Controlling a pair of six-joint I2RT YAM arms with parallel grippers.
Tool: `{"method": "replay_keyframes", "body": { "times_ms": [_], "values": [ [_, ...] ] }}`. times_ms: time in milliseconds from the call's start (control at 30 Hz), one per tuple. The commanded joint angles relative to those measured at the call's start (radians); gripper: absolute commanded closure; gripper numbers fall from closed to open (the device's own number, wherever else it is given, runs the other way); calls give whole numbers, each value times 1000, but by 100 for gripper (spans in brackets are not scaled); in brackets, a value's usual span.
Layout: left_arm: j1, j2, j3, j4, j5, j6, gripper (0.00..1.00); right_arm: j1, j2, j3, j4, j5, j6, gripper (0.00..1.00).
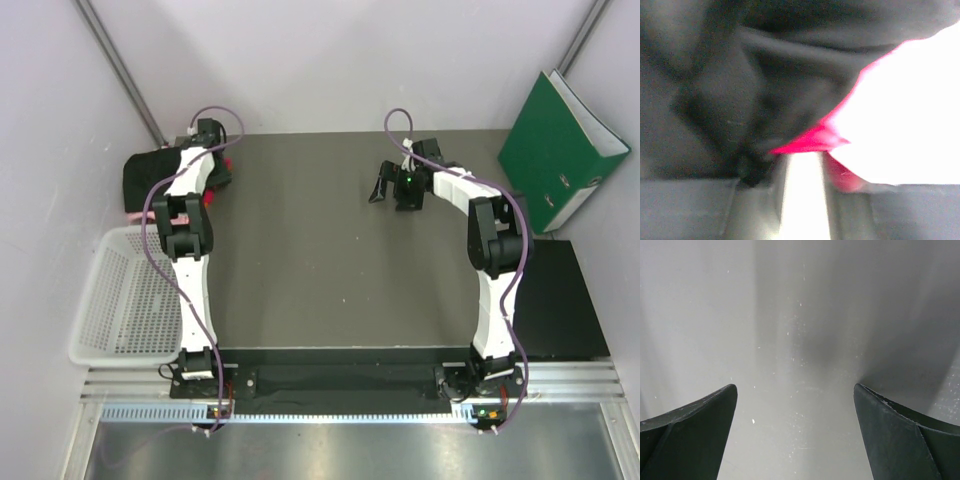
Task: Fold and stack the t-shirts
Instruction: Put the neatly folded tshirt into the corner of the board with the left arm
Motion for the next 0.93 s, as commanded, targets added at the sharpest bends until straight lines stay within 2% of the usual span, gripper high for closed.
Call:
{"method": "replay_keyframes", "body": {
  "times_ms": [0,33,67,100,167,200,400,567,700,900],
  "values": [
    [6,-180,-181,169,182,-15,25,3,-64,-7,31,23,12,0],
    [2,-223,-234,195,207,-33,11,4,-69,-7,34,30,13,0],
    [-9,-265,-288,237,224,-38,1,4,-75,-9,34,48,10,0],
    [-35,-334,-367,281,238,-30,1,6,-80,-4,36,60,7,0],
    [-61,-382,-405,292,241,-10,1,3,-86,19,-10,144,-22,0],
    [-113,-400,-405,285,236,2,1,3,-92,46,-29,183,-39,0],
    [-257,-350,-268,139,158,146,1,3,-144,116,-141,586,-184,0],
    [-293,-324,-271,123,166,154,1,1,-202,71,-121,851,-280,0],
    [-297,-305,-291,117,167,142,1,-6,-245,5,-95,875,-277,1],
    [-290,-299,-308,128,196,171,1,-6,-267,-44,-72,818,-218,0]
  ]
}}
